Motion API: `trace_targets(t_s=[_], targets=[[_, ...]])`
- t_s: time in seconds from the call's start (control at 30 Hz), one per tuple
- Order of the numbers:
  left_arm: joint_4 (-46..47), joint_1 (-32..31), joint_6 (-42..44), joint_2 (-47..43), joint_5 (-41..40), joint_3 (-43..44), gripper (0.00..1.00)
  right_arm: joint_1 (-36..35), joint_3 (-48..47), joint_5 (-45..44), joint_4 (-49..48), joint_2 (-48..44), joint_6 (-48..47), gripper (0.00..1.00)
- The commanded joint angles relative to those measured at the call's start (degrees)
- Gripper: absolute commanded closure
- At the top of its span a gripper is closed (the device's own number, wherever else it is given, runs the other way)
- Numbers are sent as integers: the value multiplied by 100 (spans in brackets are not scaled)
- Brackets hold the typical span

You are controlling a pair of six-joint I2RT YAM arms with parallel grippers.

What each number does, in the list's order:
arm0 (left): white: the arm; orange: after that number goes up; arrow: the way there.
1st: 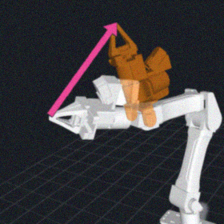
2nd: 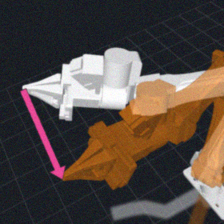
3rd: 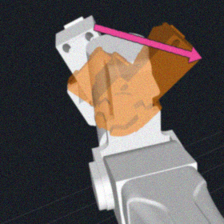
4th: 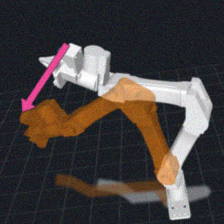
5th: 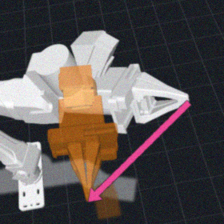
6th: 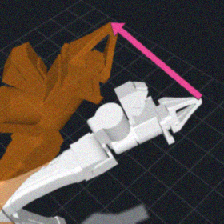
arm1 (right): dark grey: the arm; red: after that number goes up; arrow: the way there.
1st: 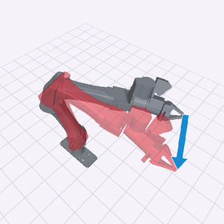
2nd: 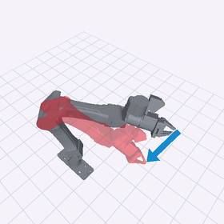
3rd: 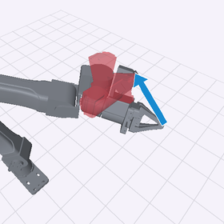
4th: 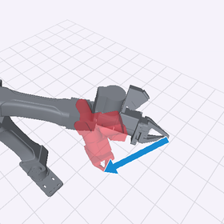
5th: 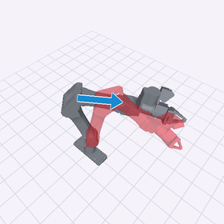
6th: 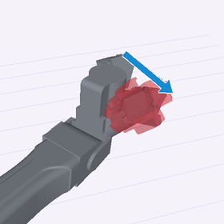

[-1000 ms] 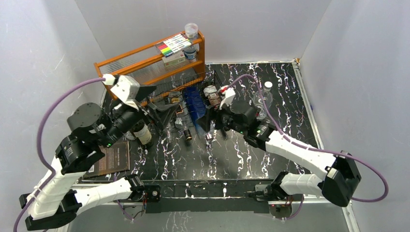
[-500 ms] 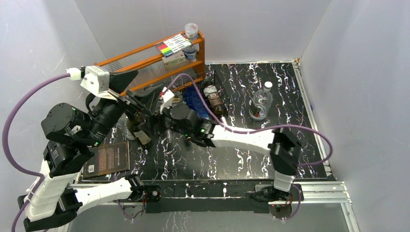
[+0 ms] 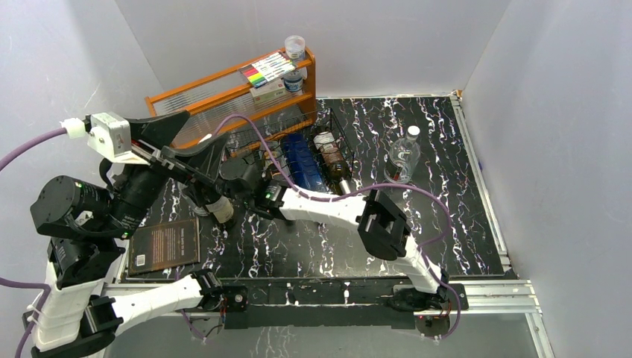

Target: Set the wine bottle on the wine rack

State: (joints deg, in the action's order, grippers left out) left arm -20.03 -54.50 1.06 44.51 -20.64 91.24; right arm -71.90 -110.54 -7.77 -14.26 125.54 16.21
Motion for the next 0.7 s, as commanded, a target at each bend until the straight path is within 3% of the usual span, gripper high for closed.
trace_targets(t_s=[0.0,0.47,0.67], targets=[[-74,16,-18,-27,-58,115,2,-79,-319,-189,-232,-1,-231,29],[-142,18,-36,-87,-63,-32,2,-114,693,-586,-827,-718,-458,97],[-149,18,-40,-57,-47,-154,2,-114,1511,-616,-1157,-1411,-442,100]])
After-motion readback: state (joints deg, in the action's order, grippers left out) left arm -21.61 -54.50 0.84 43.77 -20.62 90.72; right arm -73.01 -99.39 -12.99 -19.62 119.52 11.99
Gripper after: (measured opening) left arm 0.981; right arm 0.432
